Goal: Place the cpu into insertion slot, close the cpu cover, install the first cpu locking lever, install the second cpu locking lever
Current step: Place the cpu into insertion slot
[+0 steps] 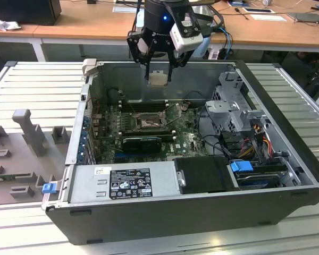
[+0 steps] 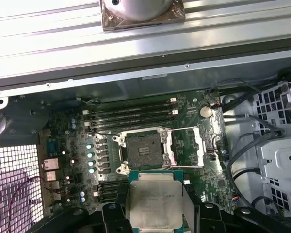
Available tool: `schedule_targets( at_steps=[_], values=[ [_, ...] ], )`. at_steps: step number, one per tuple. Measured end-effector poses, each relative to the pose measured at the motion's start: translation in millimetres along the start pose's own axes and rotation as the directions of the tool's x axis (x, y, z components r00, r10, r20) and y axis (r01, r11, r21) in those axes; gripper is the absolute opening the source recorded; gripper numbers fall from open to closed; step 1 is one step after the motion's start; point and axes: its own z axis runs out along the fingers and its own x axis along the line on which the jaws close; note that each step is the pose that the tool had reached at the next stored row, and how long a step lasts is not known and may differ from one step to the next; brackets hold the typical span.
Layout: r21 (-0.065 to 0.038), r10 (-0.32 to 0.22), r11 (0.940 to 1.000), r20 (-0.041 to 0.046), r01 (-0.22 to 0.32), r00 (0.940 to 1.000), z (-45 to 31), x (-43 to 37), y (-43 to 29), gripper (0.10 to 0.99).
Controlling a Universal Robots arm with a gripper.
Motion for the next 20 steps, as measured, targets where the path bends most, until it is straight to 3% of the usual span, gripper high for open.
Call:
schedule_targets(
  at_steps=[12, 20],
  values=[
    [-0.001, 0.044, 0.9990, 0.0039, -0.044, 0.9990, 0.0, 0.0, 0.0, 0.525],
    [-0.002, 0.104, 0.9946, 0.0092, -0.104, 0.9946, 0.1, 0.1, 0.0, 0.525]
  ],
)
